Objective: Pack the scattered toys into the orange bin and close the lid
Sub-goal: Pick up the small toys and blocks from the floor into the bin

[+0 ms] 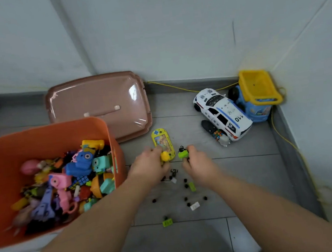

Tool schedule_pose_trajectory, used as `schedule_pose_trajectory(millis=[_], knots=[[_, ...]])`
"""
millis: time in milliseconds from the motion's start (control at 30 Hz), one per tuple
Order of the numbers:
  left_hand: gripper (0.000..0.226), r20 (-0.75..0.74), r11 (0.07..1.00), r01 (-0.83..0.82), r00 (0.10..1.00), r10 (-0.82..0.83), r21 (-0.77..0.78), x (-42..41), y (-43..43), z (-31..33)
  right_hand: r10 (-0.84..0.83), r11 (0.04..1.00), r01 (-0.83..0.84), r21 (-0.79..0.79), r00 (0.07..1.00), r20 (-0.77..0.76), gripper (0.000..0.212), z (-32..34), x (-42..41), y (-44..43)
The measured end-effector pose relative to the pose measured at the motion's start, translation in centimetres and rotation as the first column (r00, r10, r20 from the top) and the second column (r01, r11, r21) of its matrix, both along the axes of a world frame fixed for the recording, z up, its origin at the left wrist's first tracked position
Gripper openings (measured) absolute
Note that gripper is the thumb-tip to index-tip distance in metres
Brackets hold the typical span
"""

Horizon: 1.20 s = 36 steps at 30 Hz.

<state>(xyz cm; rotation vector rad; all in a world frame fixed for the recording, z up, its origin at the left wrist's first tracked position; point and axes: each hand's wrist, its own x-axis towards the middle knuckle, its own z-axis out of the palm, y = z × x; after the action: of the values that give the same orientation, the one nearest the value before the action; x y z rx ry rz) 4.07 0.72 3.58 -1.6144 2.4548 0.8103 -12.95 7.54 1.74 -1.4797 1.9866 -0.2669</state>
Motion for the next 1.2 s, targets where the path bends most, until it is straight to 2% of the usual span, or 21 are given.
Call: schedule_pose_trajectory(millis=[100,267,367,500,567,667,767,867,1000,1100,1200], knots=[[0.053,-0.086,0.996,-0.083,0.993,0.080,-0.031,0.3,-1.0,3.2,0.012,0.996,-0.011,-0.094,1.000,0.018,0.027,3.6,0.6,-1.4],[0.039,-0.187,0.975,-0.178,0.971,0.152,-0.130,3.1,-2.3,9.7,0.109,0.977,-0.106,-0.185,0.994,0.011,0.026,9.7,3.6,-4.4],[0.033,-0.148,0.963,-0.239,0.964,0.221,-0.124,6.8,-3.4,13.0,0.188,0.955,-0.185,-0.231,0.982,-0.009,0.018,12.9,6.1,-6.3],[0.046,-0.074,0.918,-0.381,0.924,0.374,-0.114,12.3,-4.2,15.9,0.301,0.911,-0.298,-0.286,0.953,-0.035,0.015,15.5,10.1,-8.2],[0.050,-0.037,0.883,-0.459,0.888,0.458,-0.095,14.9,-4.4,16.3,0.348,0.889,-0.339,-0.307,0.937,-0.028,0.026,16.2,12.6,-8.8],[0.040,-0.008,0.850,-0.526,0.850,0.526,-0.018,17.4,-4.4,15.7,0.380,0.870,-0.361,-0.336,0.925,-0.009,0.036,16.3,15.6,-9.3],[0.051,-0.002,0.833,-0.549,0.835,0.551,0.067,18.8,-4.2,14.9,0.413,0.838,-0.381,-0.391,0.911,-0.002,0.025,15.5,17.8,-9.6],[0.057,-0.027,0.829,-0.556,0.829,0.558,0.055,19.2,-4.4,14.7,0.423,0.827,-0.376,-0.418,0.906,0.022,0.013,14.5,19.1,-9.7],[0.045,-0.048,0.848,-0.530,0.846,0.530,0.017,18.9,-4.9,14.4,0.407,0.841,-0.355,-0.407,0.912,0.044,0.027,14.1,19.0,-9.7],[0.035,-0.075,0.858,-0.513,0.855,0.513,0.019,18.2,-5.1,13.9,0.399,0.853,-0.324,-0.408,0.910,0.111,0.027,14.5,18.2,-9.4],[0.042,-0.093,0.851,-0.525,0.846,0.525,0.035,17.2,-4.9,13.8,0.379,0.861,-0.294,-0.415,0.915,0.139,0.026,14.5,17.4,-9.4]])
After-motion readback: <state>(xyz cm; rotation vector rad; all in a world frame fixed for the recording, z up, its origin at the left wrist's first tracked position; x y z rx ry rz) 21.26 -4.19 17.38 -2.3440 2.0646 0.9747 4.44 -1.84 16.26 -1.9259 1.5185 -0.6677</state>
